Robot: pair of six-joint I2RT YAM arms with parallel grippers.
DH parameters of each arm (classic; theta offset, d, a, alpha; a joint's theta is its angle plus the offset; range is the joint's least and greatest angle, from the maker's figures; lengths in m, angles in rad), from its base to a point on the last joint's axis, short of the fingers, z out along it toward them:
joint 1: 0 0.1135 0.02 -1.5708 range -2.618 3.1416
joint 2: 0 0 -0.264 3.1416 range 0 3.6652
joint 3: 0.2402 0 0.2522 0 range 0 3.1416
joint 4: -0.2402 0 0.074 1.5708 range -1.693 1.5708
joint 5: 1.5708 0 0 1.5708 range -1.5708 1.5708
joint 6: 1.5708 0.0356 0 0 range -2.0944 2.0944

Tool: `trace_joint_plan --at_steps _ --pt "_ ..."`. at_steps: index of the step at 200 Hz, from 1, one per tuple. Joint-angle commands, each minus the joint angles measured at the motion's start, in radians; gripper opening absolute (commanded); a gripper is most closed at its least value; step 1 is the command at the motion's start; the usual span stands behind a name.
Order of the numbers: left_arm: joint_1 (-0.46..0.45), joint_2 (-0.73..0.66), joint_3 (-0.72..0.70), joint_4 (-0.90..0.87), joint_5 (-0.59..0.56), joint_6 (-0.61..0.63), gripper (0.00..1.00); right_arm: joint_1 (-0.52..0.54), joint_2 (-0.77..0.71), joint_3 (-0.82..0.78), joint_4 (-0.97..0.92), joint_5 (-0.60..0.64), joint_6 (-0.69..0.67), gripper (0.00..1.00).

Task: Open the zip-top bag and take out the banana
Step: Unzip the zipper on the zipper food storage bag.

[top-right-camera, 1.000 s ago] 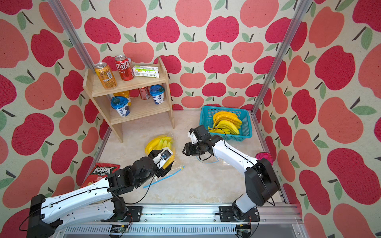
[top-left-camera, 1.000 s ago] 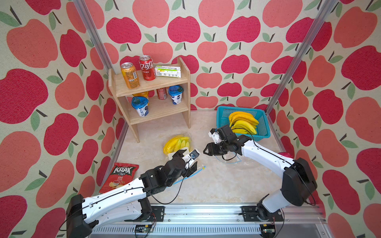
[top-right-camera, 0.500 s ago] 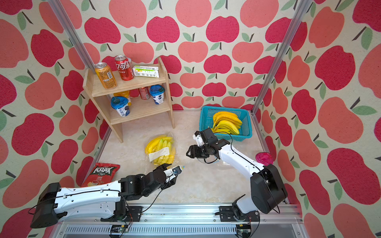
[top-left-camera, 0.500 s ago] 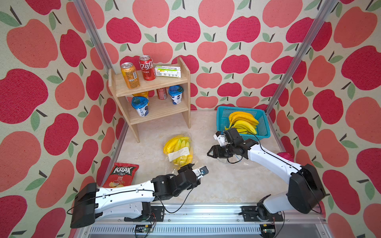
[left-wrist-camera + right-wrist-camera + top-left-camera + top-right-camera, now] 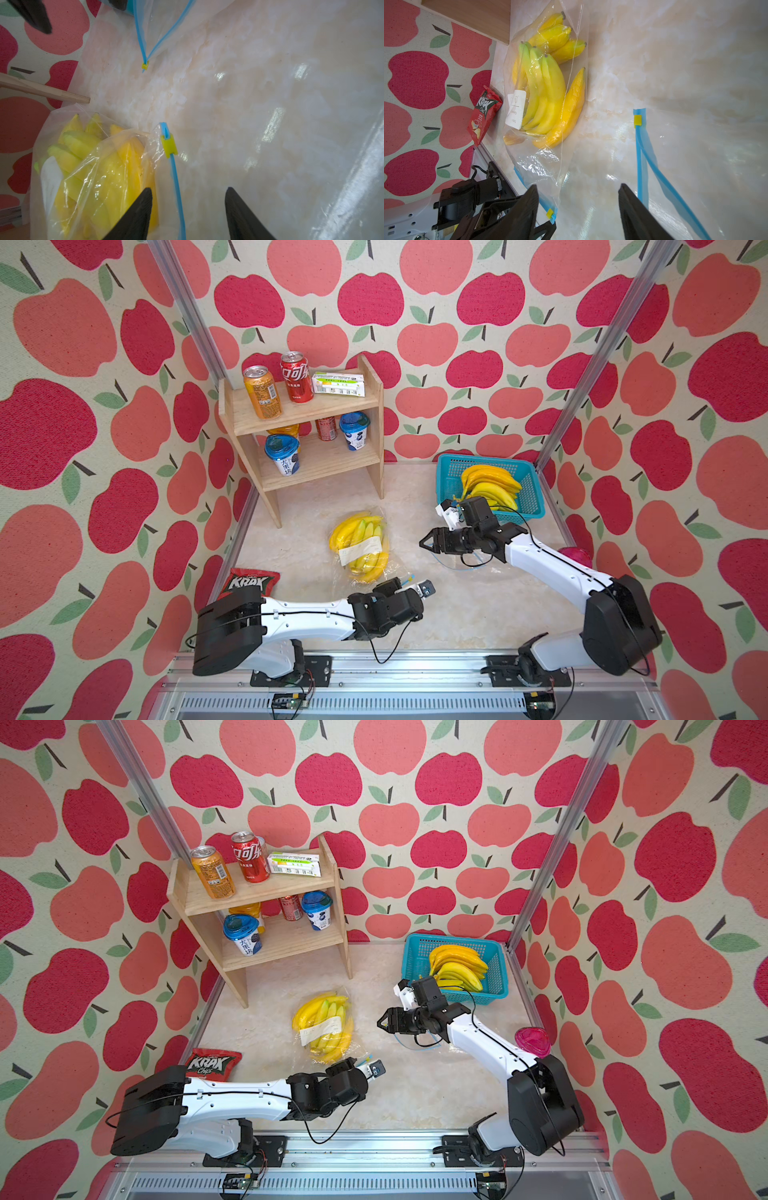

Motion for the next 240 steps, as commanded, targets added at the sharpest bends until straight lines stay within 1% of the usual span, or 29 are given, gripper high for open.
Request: trace_joint_plan --at_steps 1,12,31,55,61,82,101,110,119,138,149,156,165,178,184,188,201,216,240 --pt "-0.004 0.053 0.039 0.043 -0.090 -0.022 0.57 -0.003 0.012 -0.014 0.012 -0.033 -0.004 0.64" --pt "-0.005 0.078 0.045 0.059 -0.095 -0.023 0.54 -0.004 0.012 -0.014 0.008 -0.034 -0.006 0.64" --pt "-0.001 0.099 0.046 0.079 -0.139 -0.043 0.44 -0.004 0.003 -0.017 0.012 -0.035 -0.005 0.64" --pt "0.016 0.092 0.040 0.072 -0.147 -0.057 0.44 -0.007 -0.005 -0.015 0.015 -0.047 -0.005 0.64" --pt "0.022 0.088 0.037 0.071 -0.146 -0.058 0.42 -0.007 -0.004 -0.013 0.016 -0.050 -0.005 0.64" --pt "0.036 0.054 0.014 0.096 -0.147 -0.051 0.27 -0.007 -0.004 -0.010 0.020 -0.057 0.000 0.64" --pt "0.039 -0.015 -0.010 0.111 -0.145 -0.035 0.13 -0.003 0.003 -0.002 0.020 -0.078 -0.003 0.64" --pt "0.041 -0.055 -0.025 0.114 -0.139 -0.026 0.08 0.010 0.010 0.011 0.012 -0.091 -0.031 0.64" --pt "0.042 -0.103 -0.042 0.114 -0.125 -0.015 0.06 0.039 0.018 0.033 -0.012 -0.072 -0.073 0.64" --pt "0.044 -0.212 -0.080 0.092 -0.109 -0.005 0.04 0.111 0.052 0.097 -0.083 -0.032 -0.206 0.64" --pt "0.046 -0.285 -0.101 0.062 -0.114 -0.016 0.03 0.125 0.063 0.104 -0.090 -0.014 -0.262 0.64" --pt "0.049 -0.337 -0.113 0.038 -0.114 -0.031 0.03 0.120 0.063 0.091 -0.071 0.016 -0.289 0.64" --pt "0.056 -0.407 -0.130 0.010 -0.103 -0.050 0.04 0.104 0.059 0.068 -0.036 0.042 -0.312 0.60" --pt "0.062 -0.491 -0.159 0.000 -0.087 -0.049 0.04 0.081 0.036 0.014 0.050 0.029 -0.353 0.53" --pt "0.066 -0.521 -0.171 0.003 -0.078 -0.042 0.04 0.079 0.017 -0.021 0.114 0.020 -0.376 0.51" --pt "0.072 -0.538 -0.178 0.005 -0.070 -0.037 0.04 0.079 0.004 -0.041 0.152 0.009 -0.392 0.51" --pt "0.100 -0.575 -0.186 -0.002 -0.040 -0.036 0.04 0.080 -0.025 -0.089 0.246 -0.013 -0.435 0.58" --pt "0.136 -0.593 -0.181 -0.012 0.022 -0.026 0.04 0.087 -0.039 -0.129 0.326 -0.057 -0.504 0.63" --pt "0.184 -0.616 -0.167 -0.007 0.135 0.020 0.03 0.115 -0.010 -0.099 0.396 -0.097 -0.563 0.63"
